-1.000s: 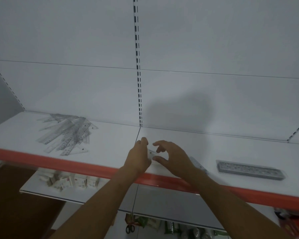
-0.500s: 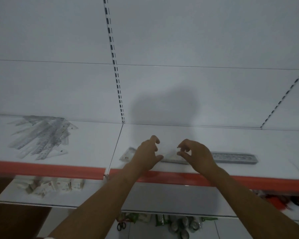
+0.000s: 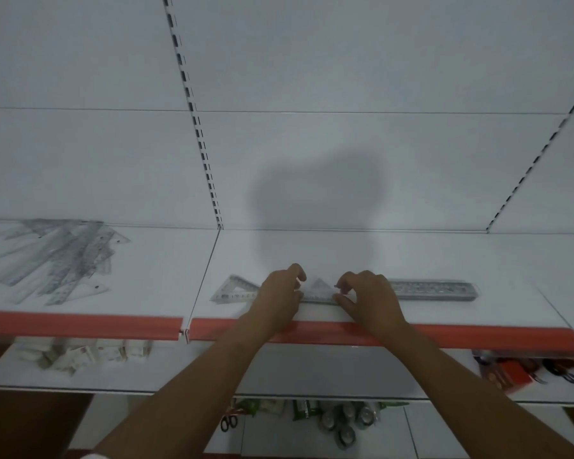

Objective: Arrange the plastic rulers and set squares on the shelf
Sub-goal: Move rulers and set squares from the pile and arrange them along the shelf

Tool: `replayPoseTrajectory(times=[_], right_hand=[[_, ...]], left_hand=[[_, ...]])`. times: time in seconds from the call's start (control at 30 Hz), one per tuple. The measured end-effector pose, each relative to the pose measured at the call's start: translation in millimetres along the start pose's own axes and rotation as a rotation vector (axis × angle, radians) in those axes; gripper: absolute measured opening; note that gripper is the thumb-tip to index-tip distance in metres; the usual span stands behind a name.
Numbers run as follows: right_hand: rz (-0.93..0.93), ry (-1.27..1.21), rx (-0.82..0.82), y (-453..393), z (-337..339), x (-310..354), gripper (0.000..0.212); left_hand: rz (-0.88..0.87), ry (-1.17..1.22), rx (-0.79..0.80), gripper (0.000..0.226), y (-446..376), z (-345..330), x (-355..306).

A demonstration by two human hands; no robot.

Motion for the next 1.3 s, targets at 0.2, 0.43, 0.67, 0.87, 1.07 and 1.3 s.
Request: replayPoseTrajectory(times=[0.2, 0.43, 0.67, 0.87, 1.07, 1.3], right_hand=[[0.022, 0.033, -0.007, 1, -8, -1, 0.013], [0.052, 0.094, -0.002, 0, -7, -3, 0.019], [0.065, 0.119, 0.023, -4, -8, 2, 0.023], [0.084, 0.226, 0.068, -5, -17, 10, 0.022], [0.053, 0.178, 0.042, -5, 4, -8, 0.051], [-0.051, 0.306, 0.380, -14, 22, -59, 0.070]], left_hand=[[-0.026, -0.124, 0.031, 0.020, -1, -4, 1], [-0.031, -0.223, 0.021, 0.024, -2, -3, 5], [-0.046, -0.430, 0.084, 0.035, -9, -5, 2], [-0.072, -0.435, 0.061, 0.035, -9, -8, -1], [-0.086, -0.444, 0.070, 0.031, -7, -8, -2], [-0.021, -0.481, 0.107, 0.035, -4, -3, -1]])
Point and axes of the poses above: each hand's wrist, its own y-axis away from the middle knuckle, its own z-axis out of the back of the hand, x = y × z, the point moved 7 cm from there along -y, towards the middle knuckle, and after that the axes turned 3 degrees about -z, right-handed, at the moved point
